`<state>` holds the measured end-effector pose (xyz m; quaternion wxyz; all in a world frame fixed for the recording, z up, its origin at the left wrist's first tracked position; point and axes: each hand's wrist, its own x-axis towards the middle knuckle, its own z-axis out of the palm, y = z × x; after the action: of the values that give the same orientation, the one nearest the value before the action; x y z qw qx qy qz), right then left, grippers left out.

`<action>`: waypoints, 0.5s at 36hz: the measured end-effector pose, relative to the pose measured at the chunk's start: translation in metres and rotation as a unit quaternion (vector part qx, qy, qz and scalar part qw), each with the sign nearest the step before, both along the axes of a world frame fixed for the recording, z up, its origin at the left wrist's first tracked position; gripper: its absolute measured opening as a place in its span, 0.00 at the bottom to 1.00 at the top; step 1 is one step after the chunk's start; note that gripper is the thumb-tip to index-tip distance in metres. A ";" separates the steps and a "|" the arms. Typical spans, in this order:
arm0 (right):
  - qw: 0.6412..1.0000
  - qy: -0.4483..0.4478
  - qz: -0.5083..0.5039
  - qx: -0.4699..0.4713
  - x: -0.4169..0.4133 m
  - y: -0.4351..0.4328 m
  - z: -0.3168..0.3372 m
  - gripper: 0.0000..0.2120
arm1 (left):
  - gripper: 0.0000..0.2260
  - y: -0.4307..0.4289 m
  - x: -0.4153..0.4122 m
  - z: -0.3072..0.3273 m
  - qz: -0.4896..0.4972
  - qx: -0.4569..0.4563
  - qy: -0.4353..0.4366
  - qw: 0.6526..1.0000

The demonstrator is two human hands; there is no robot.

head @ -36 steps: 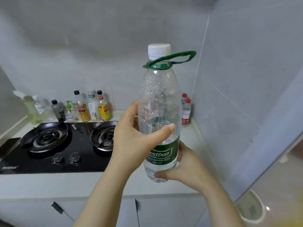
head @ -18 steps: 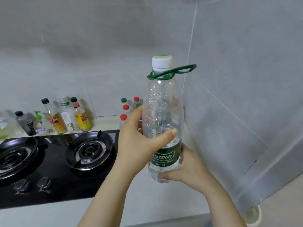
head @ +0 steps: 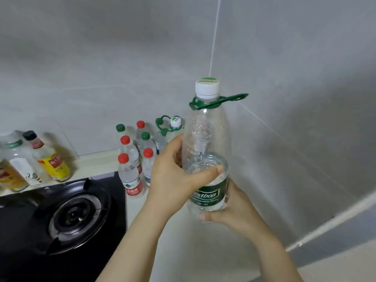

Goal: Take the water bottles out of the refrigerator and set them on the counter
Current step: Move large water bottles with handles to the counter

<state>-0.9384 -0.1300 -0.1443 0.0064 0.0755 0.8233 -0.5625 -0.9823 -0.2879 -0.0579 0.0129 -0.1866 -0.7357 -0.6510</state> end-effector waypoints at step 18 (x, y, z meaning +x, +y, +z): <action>0.998 -0.048 -0.027 -0.004 -0.069 0.056 -0.079 0.42 | 0.25 0.058 -0.063 -0.058 -0.001 -0.056 -0.043 0.998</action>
<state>-1.0072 -0.0742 -0.2237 0.0311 0.1246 0.8177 -0.5612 -1.0449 -0.2303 -0.1158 -0.0298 -0.1592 -0.7705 -0.6166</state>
